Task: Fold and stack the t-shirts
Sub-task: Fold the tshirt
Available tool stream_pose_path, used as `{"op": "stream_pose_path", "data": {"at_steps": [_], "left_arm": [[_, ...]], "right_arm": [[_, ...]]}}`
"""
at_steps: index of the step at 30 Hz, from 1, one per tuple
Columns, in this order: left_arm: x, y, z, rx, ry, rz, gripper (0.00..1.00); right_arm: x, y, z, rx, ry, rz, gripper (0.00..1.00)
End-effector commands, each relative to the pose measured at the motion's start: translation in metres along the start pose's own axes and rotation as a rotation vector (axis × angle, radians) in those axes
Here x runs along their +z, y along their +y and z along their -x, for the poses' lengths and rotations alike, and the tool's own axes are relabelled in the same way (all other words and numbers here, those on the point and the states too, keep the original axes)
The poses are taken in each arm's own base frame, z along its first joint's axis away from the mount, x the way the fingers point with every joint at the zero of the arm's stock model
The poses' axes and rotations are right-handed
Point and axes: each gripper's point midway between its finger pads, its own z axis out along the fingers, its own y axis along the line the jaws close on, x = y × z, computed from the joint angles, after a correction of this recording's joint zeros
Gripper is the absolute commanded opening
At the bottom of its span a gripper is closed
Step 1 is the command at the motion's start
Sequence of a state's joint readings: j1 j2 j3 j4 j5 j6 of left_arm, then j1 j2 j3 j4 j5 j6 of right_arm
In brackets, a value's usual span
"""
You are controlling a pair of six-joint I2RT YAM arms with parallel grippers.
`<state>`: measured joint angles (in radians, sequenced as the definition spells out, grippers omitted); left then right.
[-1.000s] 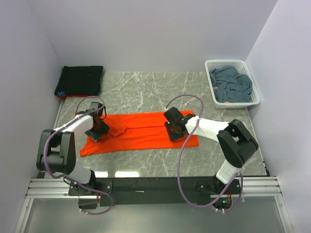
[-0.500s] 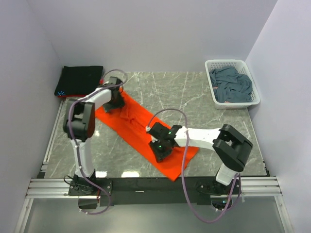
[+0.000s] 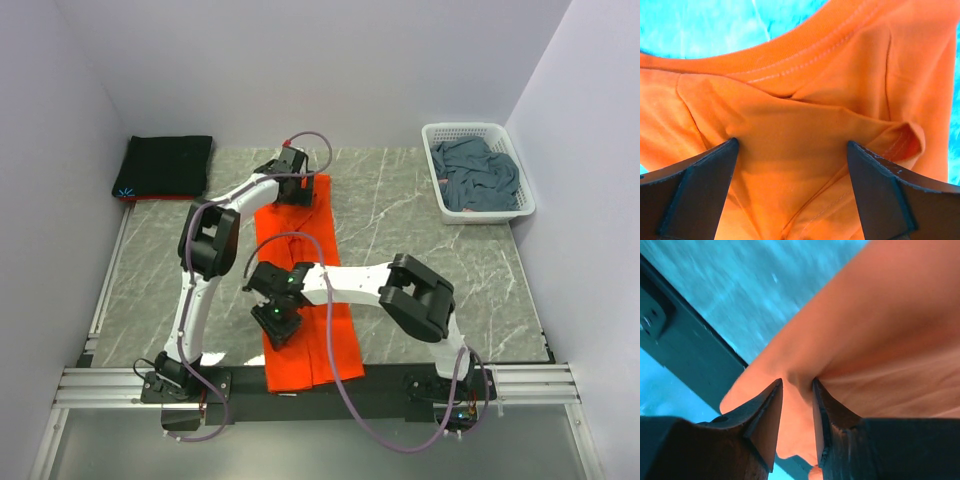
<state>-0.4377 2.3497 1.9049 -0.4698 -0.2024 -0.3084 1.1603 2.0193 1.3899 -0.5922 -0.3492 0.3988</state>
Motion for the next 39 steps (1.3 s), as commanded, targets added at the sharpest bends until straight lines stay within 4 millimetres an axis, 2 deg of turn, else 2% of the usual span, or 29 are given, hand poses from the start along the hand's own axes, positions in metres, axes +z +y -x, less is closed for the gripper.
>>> {"op": "stream_pose_path", "data": {"at_steps": [1,3,4,5,7,8,9,10,11,12,13,14,15,16,17,18,19,21,22,23,24,25,26,28,29,31,36,39], "left_arm": [[0.008,0.000,0.031,0.027,-0.069,-0.024,0.97],[0.000,-0.004,0.044,0.017,-0.098,-0.038,0.98],[-0.010,-0.006,0.057,0.005,-0.136,-0.048,0.99],[-0.016,-0.005,0.064,0.000,-0.155,-0.053,0.99],[-0.032,-0.005,0.079,-0.011,-0.197,-0.058,0.99],[-0.036,-0.003,0.082,-0.019,-0.204,-0.053,0.99],[-0.042,0.000,0.087,-0.031,-0.216,-0.046,0.99],[-0.054,0.002,0.096,-0.044,-0.236,-0.046,1.00],[-0.060,0.004,0.099,-0.069,-0.241,-0.045,0.99],[-0.065,0.008,0.102,-0.084,-0.247,-0.044,1.00],[-0.078,0.010,0.109,-0.110,-0.264,-0.052,0.99],[-0.084,0.012,0.110,-0.123,-0.269,-0.053,1.00],[-0.090,0.015,0.112,-0.139,-0.279,-0.052,0.99],[-0.101,0.016,0.110,-0.158,-0.278,-0.070,0.99],[-0.107,0.014,0.108,-0.164,-0.275,-0.084,0.99],[-0.111,0.013,0.107,-0.171,-0.280,-0.096,0.99],[-0.122,0.004,0.098,-0.177,-0.260,-0.162,0.99],[-0.131,-0.007,0.093,-0.183,-0.261,-0.234,0.99],[-0.135,-0.010,0.081,-0.188,-0.242,-0.257,0.99],[-0.139,-0.020,0.074,-0.181,-0.224,-0.312,0.99],[-0.140,-0.027,0.067,-0.175,-0.215,-0.338,1.00],[-0.139,-0.030,0.057,-0.166,-0.201,-0.347,0.99],[-0.138,-0.033,0.051,-0.158,-0.192,-0.357,0.99],[-0.129,-0.034,0.035,-0.161,-0.164,-0.350,0.99],[-0.125,-0.033,0.031,-0.163,-0.152,-0.346,0.99],[-0.112,-0.030,0.019,-0.163,-0.122,-0.321,0.99],[-0.088,-0.026,0.003,-0.156,-0.065,-0.277,0.99],[-0.078,-0.024,-0.001,-0.161,-0.054,-0.254,0.98]], "right_arm": [[0.002,-0.005,0.000,-0.032,0.027,-0.077,0.38],[-0.014,-0.003,0.009,-0.048,-0.026,-0.098,0.39],[-0.019,-0.003,0.010,-0.051,-0.041,-0.108,0.39],[-0.034,0.001,0.014,-0.057,-0.078,-0.105,0.39],[-0.047,-0.003,0.014,-0.054,-0.116,-0.134,0.39],[-0.063,0.002,0.017,-0.052,-0.163,-0.132,0.40],[-0.070,0.000,0.017,-0.046,-0.185,-0.139,0.40],[-0.072,-0.010,0.011,-0.032,-0.192,-0.174,0.40],[-0.089,-0.008,0.012,-0.021,-0.244,-0.172,0.40],[-0.096,-0.014,0.012,-0.004,-0.271,-0.185,0.40],[-0.096,-0.028,0.003,0.015,-0.277,-0.225,0.40],[-0.111,-0.028,0.002,0.033,-0.325,-0.221,0.40],[-0.116,-0.033,0.000,0.052,-0.345,-0.223,0.40],[-0.115,-0.051,-0.009,0.089,-0.347,-0.258,0.40],[-0.128,-0.056,-0.010,0.120,-0.391,-0.256,0.40],[-0.132,-0.063,-0.012,0.145,-0.412,-0.259,0.41],[-0.131,-0.086,-0.022,0.204,-0.406,-0.286,0.41],[-0.144,-0.095,-0.024,0.275,-0.478,-0.253,0.42],[-0.139,-0.109,-0.037,0.321,-0.471,-0.255,0.45],[-0.155,-0.115,-0.032,0.375,-0.550,-0.211,0.47],[-0.159,-0.121,-0.033,0.405,-0.578,-0.196,0.49],[-0.154,-0.130,-0.045,0.448,-0.579,-0.192,0.57],[-0.169,-0.138,-0.041,0.479,-0.653,-0.176,0.60],[-0.169,-0.148,-0.052,0.525,-0.669,-0.174,0.74],[-0.179,-0.154,-0.052,0.551,-0.719,-0.175,0.77],[-0.182,-0.163,-0.058,0.582,-0.744,-0.191,0.83],[-0.196,-0.176,-0.063,0.615,-0.815,-0.210,0.84],[-0.195,-0.180,-0.066,0.619,-0.808,-0.222,0.84]]}}
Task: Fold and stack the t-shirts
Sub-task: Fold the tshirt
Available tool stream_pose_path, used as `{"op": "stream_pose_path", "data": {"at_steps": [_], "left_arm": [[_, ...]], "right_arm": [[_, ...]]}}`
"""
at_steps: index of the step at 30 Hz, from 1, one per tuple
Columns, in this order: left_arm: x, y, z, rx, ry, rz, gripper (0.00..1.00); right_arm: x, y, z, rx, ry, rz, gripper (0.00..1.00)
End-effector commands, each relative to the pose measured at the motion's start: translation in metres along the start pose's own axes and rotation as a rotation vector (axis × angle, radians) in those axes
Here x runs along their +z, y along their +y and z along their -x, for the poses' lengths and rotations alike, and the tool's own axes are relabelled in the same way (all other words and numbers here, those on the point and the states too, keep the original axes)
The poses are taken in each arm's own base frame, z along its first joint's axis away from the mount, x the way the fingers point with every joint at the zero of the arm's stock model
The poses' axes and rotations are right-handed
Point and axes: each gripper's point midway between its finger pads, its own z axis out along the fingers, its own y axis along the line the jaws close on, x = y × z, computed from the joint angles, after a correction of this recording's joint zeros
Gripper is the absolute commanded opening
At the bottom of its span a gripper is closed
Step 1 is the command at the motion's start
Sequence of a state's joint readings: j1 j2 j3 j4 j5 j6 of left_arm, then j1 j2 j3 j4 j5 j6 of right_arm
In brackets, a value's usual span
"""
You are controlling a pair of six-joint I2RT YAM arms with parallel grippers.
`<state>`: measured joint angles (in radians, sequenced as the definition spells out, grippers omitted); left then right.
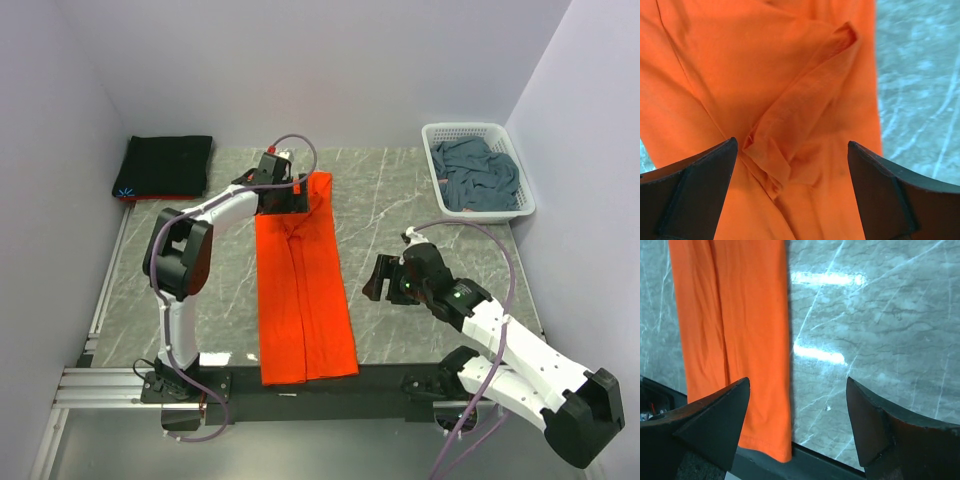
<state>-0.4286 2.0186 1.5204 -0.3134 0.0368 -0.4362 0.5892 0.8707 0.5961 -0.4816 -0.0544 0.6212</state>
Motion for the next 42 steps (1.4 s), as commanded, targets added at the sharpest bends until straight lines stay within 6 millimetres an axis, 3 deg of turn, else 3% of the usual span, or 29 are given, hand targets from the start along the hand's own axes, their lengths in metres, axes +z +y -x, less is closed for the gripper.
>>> {"op": "stream_pose_path", "data": {"at_steps": [1,9,20,26,27,30,33,38,42], "left_arm": [[0.005,-0.001,0.012,-0.021,-0.034,0.003,0.97],[0.018,-0.003,-0.006,-0.048,0.034,-0.015,0.91],[-0.005,-0.040,-0.014,0.000,0.036,-0.150,0.82],[-0.013,-0.069,-0.043,0.177,0.068,-0.211,0.82],[-0.020,-0.081,-0.049,0.227,0.047,-0.228,0.82],[-0.029,-0.091,-0.062,0.351,0.018,-0.232,0.82],[-0.031,-0.100,-0.068,0.366,0.034,-0.278,0.83],[-0.033,-0.104,-0.060,0.328,0.029,-0.268,0.83],[-0.052,-0.108,-0.024,0.183,-0.042,-0.262,0.84]], "right_arm": [[0.001,0.000,0.006,0.009,-0.029,0.010,0.84],[0.005,-0.005,0.006,0.006,-0.025,-0.006,0.83],[0.007,-0.009,0.007,0.004,-0.027,-0.017,0.83],[0.005,-0.010,0.009,-0.005,-0.040,-0.020,0.82],[0.005,-0.011,0.009,-0.006,-0.041,-0.021,0.82],[0.005,-0.013,0.011,-0.013,-0.054,-0.032,0.82],[0.004,-0.017,0.013,-0.021,-0.063,-0.049,0.82],[0.002,-0.019,0.016,-0.025,-0.078,-0.055,0.82],[0.006,-0.015,0.013,-0.032,-0.054,-0.032,0.78]]}}
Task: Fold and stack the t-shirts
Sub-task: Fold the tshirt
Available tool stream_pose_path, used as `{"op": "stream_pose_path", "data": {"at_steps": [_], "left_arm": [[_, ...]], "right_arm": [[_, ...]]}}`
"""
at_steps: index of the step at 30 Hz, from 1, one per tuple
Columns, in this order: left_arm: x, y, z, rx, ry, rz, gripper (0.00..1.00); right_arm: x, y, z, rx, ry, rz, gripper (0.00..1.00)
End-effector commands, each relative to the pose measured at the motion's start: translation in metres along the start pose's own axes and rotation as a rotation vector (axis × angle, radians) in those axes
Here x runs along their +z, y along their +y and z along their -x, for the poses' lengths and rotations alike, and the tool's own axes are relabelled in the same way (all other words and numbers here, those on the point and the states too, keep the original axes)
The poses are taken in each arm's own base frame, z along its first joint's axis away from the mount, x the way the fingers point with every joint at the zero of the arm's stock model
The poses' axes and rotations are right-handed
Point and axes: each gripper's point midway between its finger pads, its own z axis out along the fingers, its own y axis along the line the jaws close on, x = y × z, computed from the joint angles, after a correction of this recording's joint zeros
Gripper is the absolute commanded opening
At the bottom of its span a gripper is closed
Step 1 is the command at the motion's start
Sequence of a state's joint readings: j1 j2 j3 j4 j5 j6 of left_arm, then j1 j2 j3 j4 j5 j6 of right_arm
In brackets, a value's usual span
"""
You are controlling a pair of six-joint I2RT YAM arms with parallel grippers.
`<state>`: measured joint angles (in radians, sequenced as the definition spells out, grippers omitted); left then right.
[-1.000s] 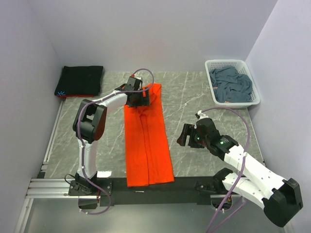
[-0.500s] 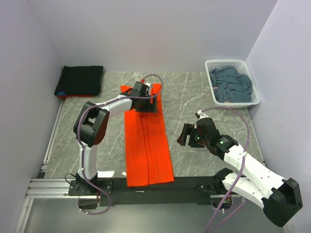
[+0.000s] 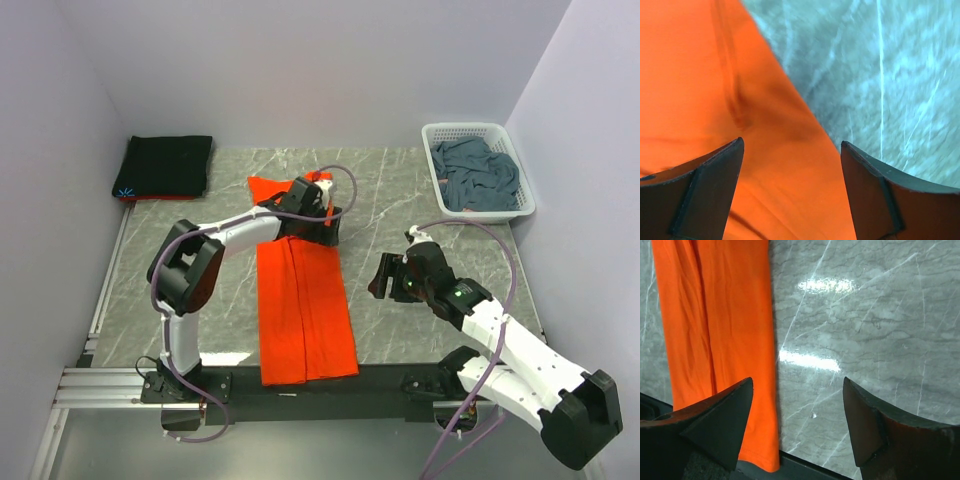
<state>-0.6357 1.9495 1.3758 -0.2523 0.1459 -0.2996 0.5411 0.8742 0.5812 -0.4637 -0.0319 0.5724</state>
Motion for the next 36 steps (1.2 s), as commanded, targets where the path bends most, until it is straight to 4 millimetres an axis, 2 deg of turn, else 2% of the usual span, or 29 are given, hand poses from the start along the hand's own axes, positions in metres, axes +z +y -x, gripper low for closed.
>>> {"op": "stream_pose_path", "data": {"at_steps": [1,5,6,7,9,11,12,13,14,15,19,20,22,23,24,26,28,29,31,32,33,36], "left_arm": [[-0.041,0.000,0.068,-0.115,-0.195,0.026,0.84],[-0.058,0.052,0.083,-0.261,-0.254,0.200,0.78],[-0.059,0.073,0.086,-0.295,-0.265,0.249,0.76],[-0.060,0.086,0.086,-0.326,-0.267,0.285,0.68],[-0.063,0.120,0.090,-0.376,-0.285,0.367,0.63],[-0.058,0.148,0.086,-0.413,-0.273,0.409,0.58],[-0.057,0.153,0.093,-0.419,-0.284,0.411,0.57],[-0.046,0.162,0.086,-0.417,-0.252,0.425,0.55],[-0.048,0.168,0.097,-0.415,-0.271,0.434,0.55],[-0.036,0.175,0.090,-0.401,-0.239,0.450,0.54],[-0.016,0.187,0.097,-0.374,-0.221,0.463,0.51],[-0.015,0.188,0.105,-0.369,-0.232,0.462,0.50],[-0.003,0.197,0.100,-0.362,-0.213,0.485,0.46],[-0.003,0.200,0.106,-0.364,-0.225,0.487,0.46],[0.004,0.204,0.102,-0.366,-0.216,0.489,0.46],[0.007,0.208,0.107,-0.365,-0.228,0.486,0.46],[0.017,0.213,0.103,-0.360,-0.217,0.487,0.46],[0.017,0.215,0.108,-0.360,-0.224,0.485,0.46],[0.031,0.220,0.099,-0.360,-0.192,0.479,0.46],[0.032,0.221,0.106,-0.357,-0.202,0.475,0.46],[0.041,0.225,0.100,-0.355,-0.185,0.478,0.47],[0.056,0.228,0.103,-0.352,-0.182,0.463,0.48]], "right_arm": [[0.004,0.002,0.003,-0.023,-0.005,0.020,0.77],[0.008,0.017,-0.003,-0.043,0.042,0.103,0.68],[0.009,0.020,-0.004,-0.047,0.049,0.114,0.67],[0.010,0.020,-0.005,-0.055,0.056,0.121,0.66],[0.011,0.024,-0.008,-0.062,0.079,0.144,0.65],[0.014,0.026,-0.012,-0.073,0.103,0.154,0.64],[0.014,0.028,-0.012,-0.075,0.112,0.163,0.63],[0.017,0.027,-0.014,-0.078,0.124,0.160,0.61],[0.018,0.029,-0.014,-0.077,0.124,0.164,0.60],[0.019,0.031,-0.013,-0.079,0.127,0.175,0.57],[0.023,0.040,-0.014,-0.073,0.152,0.210,0.51],[0.024,0.044,-0.011,-0.075,0.150,0.224,0.49],[0.029,0.045,-0.014,-0.072,0.172,0.224,0.45],[0.031,0.047,-0.013,-0.072,0.170,0.228,0.43],[0.032,0.049,-0.011,-0.071,0.169,0.232,0.41],[0.037,0.051,-0.008,-0.060,0.173,0.232,0.38],[0.043,0.052,-0.010,-0.055,0.190,0.228,0.38],[0.044,0.055,-0.006,-0.057,0.185,0.237,0.37],[0.049,0.054,-0.007,-0.055,0.196,0.228,0.37],[0.050,0.054,-0.007,-0.056,0.198,0.227,0.37],[0.053,0.052,-0.006,-0.063,0.200,0.213,0.37],[0.059,0.051,-0.002,-0.065,0.205,0.189,0.37]]}}
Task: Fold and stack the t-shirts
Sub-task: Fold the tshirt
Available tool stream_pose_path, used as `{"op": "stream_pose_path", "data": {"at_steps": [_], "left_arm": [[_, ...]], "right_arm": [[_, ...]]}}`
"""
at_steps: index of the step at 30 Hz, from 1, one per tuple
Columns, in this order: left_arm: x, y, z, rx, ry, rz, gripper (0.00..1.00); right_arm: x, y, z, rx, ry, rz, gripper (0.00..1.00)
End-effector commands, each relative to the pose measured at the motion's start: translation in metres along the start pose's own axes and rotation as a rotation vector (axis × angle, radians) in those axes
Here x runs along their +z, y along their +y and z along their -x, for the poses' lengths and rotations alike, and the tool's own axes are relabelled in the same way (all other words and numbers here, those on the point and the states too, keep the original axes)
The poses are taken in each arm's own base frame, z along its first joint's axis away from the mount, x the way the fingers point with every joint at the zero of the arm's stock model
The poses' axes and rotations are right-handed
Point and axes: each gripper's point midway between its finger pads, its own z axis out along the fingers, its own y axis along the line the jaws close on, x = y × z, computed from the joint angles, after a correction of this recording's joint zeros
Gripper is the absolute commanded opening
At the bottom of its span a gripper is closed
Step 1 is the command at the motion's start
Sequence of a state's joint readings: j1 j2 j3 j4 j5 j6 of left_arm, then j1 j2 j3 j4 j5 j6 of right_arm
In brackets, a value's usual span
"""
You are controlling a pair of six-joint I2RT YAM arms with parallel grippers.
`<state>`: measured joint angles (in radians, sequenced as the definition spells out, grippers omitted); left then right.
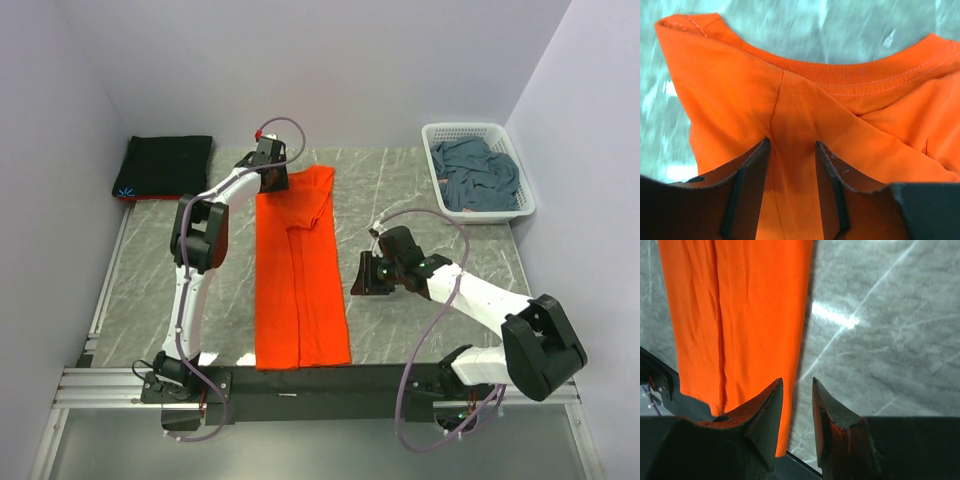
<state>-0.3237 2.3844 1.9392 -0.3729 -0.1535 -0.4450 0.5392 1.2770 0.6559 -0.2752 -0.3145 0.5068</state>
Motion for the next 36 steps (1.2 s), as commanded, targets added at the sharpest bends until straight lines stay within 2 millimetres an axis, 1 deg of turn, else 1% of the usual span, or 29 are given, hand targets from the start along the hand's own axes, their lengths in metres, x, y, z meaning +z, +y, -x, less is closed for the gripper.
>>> {"op": "stream_pose_path", "data": {"at_steps": [1,2,4,5,7,8,10,11,12,13,14,16,17,18,19,20,22,23,24,25,26,27,28,29,30,31,33,34,36], "left_arm": [[0.018,-0.005,0.004,0.017,-0.003,-0.023,0.50],[0.019,-0.011,0.014,0.013,-0.019,-0.046,0.50],[0.029,-0.014,0.011,0.007,-0.010,-0.056,0.55],[0.028,-0.019,0.021,0.000,-0.030,-0.071,0.56],[0.024,-0.024,0.029,-0.015,-0.041,-0.094,0.64],[0.013,-0.028,0.043,-0.026,-0.067,-0.109,0.67],[-0.004,-0.031,0.059,-0.051,-0.098,-0.127,0.77],[-0.025,-0.031,0.075,-0.072,-0.133,-0.137,0.81],[-0.038,-0.031,0.084,-0.079,-0.154,-0.137,0.89],[-0.050,-0.030,0.091,-0.088,-0.173,-0.136,0.93],[-0.076,-0.029,0.102,-0.104,-0.203,-0.139,0.96],[-0.105,-0.023,0.109,-0.126,-0.223,-0.118,0.99],[-0.133,-0.019,0.113,-0.167,-0.235,-0.116,0.99],[-0.144,-0.010,0.101,-0.192,-0.193,-0.080,0.99],[-0.149,0.001,0.079,-0.216,-0.141,-0.043,0.99],[-0.181,0.001,0.082,-0.268,-0.157,-0.059,0.99],[-0.201,0.014,0.050,-0.303,-0.093,-0.023,0.98],[-0.219,0.025,0.021,-0.318,-0.062,-0.004,0.98],[-0.227,0.033,0.004,-0.324,-0.044,0.017,0.98],[-0.226,0.053,-0.043,-0.312,0.044,0.091,0.97],[-0.248,0.058,-0.051,-0.329,0.016,0.098,0.97],[-0.254,0.065,-0.068,-0.326,0.038,0.113,0.96],[-0.253,0.079,-0.106,-0.314,0.103,0.155,0.95],[-0.268,0.080,-0.118,-0.320,0.109,0.142,0.95],[-0.273,0.080,-0.134,-0.317,0.143,0.129,0.93],[-0.275,0.083,-0.163,-0.294,0.199,0.138,0.92],[-0.289,0.078,-0.190,-0.305,0.262,0.108,0.90],[-0.292,0.078,-0.211,-0.290,0.312,0.099,0.90],[-0.301,0.073,-0.231,-0.304,0.386,0.072,0.88]], "right_arm": [[0.001,0.014,0.029,-0.032,-0.062,0.020,0.37],[0.002,0.015,0.032,-0.035,-0.064,0.019,0.37],[0.005,0.013,0.033,-0.032,-0.049,0.002,0.37],[0.005,0.016,0.037,-0.036,-0.052,0.005,0.37],[0.003,0.015,0.037,-0.032,-0.042,-0.011,0.39],[0.001,0.016,0.040,-0.030,-0.047,-0.013,0.41],[-0.003,0.018,0.038,-0.011,-0.048,-0.023,0.44],[-0.005,0.016,0.031,0.000,-0.028,-0.036,0.48],[-0.007,0.022,0.025,0.002,-0.021,-0.037,0.50],[-0.008,0.023,0.019,0.005,-0.009,-0.049,0.52],[-0.009,0.019,0.010,0.002,0.007,-0.094,0.55],[-0.012,0.030,-0.010,-0.013,0.036,-0.114,0.56],[-0.014,0.024,-0.019,-0.013,0.047,-0.172,0.57],[-0.015,0.026,-0.026,0.020,0.052,-0.184,0.57],[-0.015,0.029,-0.042,0.008,0.083,-0.190,0.58],[-0.015,0.032,-0.049,0.044,0.088,-0.190,0.58],[-0.015,0.037,-0.061,0.059,0.100,-0.179,0.58],[-0.015,0.039,-0.071,0.054,0.118,-0.175,0.58],[-0.016,0.041,-0.075,0.076,0.126,-0.174,0.57],[-0.016,0.042,-0.078,0.076,0.135,-0.175,0.57],[-0.016,0.046,-0.083,0.066,0.147,-0.172,0.57],[-0.015,0.047,-0.086,0.065,0.158,-0.177,0.57],[-0.015,0.047,-0.089,0.062,0.166,-0.184,0.57],[-0.015,0.049,-0.091,0.056,0.173,-0.184,0.57],[-0.013,0.048,-0.095,0.059,0.186,-0.195,0.56],[-0.011,0.050,-0.097,0.064,0.191,-0.188,0.56],[-0.006,0.048,-0.101,0.069,0.209,-0.194,0.54],[-0.004,0.049,-0.103,0.070,0.215,-0.190,0.53],[-0.001,0.048,-0.105,0.070,0.228,-0.193,0.52]]}}
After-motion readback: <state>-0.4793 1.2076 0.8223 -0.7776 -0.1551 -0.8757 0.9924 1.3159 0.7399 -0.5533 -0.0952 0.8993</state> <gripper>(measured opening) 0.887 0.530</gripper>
